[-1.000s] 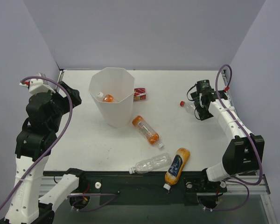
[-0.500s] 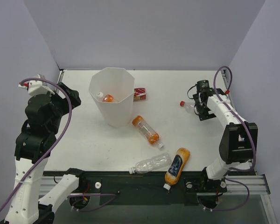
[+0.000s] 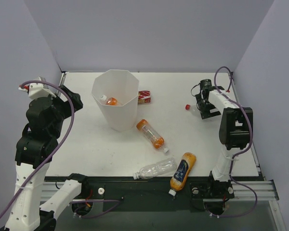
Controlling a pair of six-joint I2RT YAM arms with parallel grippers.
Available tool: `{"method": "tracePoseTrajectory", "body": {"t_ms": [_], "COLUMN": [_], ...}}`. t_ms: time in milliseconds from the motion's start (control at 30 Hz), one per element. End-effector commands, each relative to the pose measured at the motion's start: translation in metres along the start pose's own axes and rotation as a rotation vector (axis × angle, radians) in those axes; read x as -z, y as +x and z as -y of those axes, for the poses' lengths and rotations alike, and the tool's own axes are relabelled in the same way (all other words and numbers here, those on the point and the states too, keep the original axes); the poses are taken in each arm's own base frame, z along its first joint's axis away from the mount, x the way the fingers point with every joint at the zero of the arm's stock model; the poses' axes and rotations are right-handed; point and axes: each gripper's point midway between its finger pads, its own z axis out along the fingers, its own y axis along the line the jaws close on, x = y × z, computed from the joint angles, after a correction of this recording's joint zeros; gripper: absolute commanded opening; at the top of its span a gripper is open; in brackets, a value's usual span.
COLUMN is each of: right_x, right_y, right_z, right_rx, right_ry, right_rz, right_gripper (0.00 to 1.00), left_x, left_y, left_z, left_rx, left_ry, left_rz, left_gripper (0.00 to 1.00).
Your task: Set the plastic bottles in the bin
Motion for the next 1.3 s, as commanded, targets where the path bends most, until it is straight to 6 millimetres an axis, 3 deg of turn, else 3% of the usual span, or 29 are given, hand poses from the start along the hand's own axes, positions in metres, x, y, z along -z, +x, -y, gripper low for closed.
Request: {"method": "tracePoseTrajectory", "body": {"t_ms": [0, 300, 433, 467, 567, 633, 733, 800, 833, 867, 900, 933, 967, 1000, 1033, 1067, 1100, 1133, 1167, 1267], "right_x": [-0.009, -0.021, -0.015, -0.012, 0.002, 0.009, 0.033, 0.064, 0.094, 0.11, 0.149, 0.172, 0.213, 0.241, 0.277, 0.307, 0.335, 0.358, 0.382, 0.436], "right_y": [-0.007, 0.012, 0.017, 0.016, 0.019, 0.023, 0.02, 0.019, 0.014, 0.013, 0.008, 0.015, 0.006, 0.019, 0.014, 0.031, 0.032, 0.051, 0.055, 0.1], "right_z": [-0.005, -0.013, -0.018, -0.017, -0.019, -0.016, -0.028, -0.048, -0.07, -0.079, -0.101, -0.109, -0.127, -0.133, -0.146, -0.149, -0.154, -0.153, -0.155, -0.146], "right_rx": [-0.006, 0.055, 0.066, 0.076, 0.076, 0.075, 0.085, 0.086, 0.086, 0.119, 0.138, 0.214, 0.269, 0.323, 0.378, 0.432, 0.485, 0.545, 0.6, 0.761], "right_ry": [0.016, -0.014, -0.064, -0.076, -0.122, -0.146, -0.233, -0.344, -0.452, -0.505, -0.618, -0.683, -0.8, -0.866, -0.964, -1.037, -1.109, -1.158, -1.212, -1.332], "right_rz": [0.011, -0.091, -0.12, -0.117, -0.151, -0.179, -0.187, -0.217, -0.205, -0.196, -0.169, -0.151, -0.102, -0.098, -0.052, -0.067, -0.037, -0.042, -0.001, 0.024], "right_gripper": [0.96, 0.89, 0.6, 0.47, 0.22, 0.21, 0.21, 0.21, 0.21, 0.21, 0.21, 0.21, 0.21, 0.21, 0.22, 0.23, 0.23, 0.24, 0.24, 0.25], "left_x": [0.011, 0.016, 0.015, 0.014, 0.014, 0.015, 0.017, 0.016, 0.014, 0.013, 0.011, 0.011, 0.009, 0.009, 0.008, 0.008, 0.008, 0.008, 0.008, 0.007], "left_y": [-0.012, -0.007, -0.007, -0.006, -0.005, -0.005, -0.006, -0.005, -0.004, -0.003, 0.0, 0.003, 0.003, 0.005, 0.007, 0.007, 0.01, 0.01, 0.012, 0.016], "left_z": [-0.006, -0.012, -0.014, -0.014, -0.015, -0.011, -0.01, -0.012, -0.014, -0.015, -0.017, -0.019, -0.02, -0.022, -0.023, -0.023, -0.023, -0.022, -0.022, -0.023], "left_rx": [-0.016, -0.009, -0.015, -0.017, -0.023, -0.038, -0.037, -0.042, -0.048, -0.051, -0.051, -0.05, -0.051, -0.044, -0.047, -0.039, -0.034, -0.019, -0.015, 0.016], "left_ry": [-0.017, -0.016, -0.025, -0.026, -0.029, -0.001, 0.009, -0.001, -0.014, -0.023, -0.035, -0.045, -0.057, -0.069, -0.075, -0.074, -0.072, -0.065, -0.057, -0.074], "left_rz": [0.038, 0.05, 0.053, 0.048, 0.046, 0.05, 0.059, 0.056, 0.051, 0.045, 0.035, 0.021, 0.018, 0.01, 0.006, 0.005, 0.003, 0.007, 0.004, -0.011], "left_gripper": [0.92, 0.92, 0.92, 0.92, 0.92, 0.92, 0.92, 0.92, 0.92, 0.92, 0.92, 0.92, 0.92, 0.92, 0.92, 0.92, 0.92, 0.92, 0.92, 0.92]}}
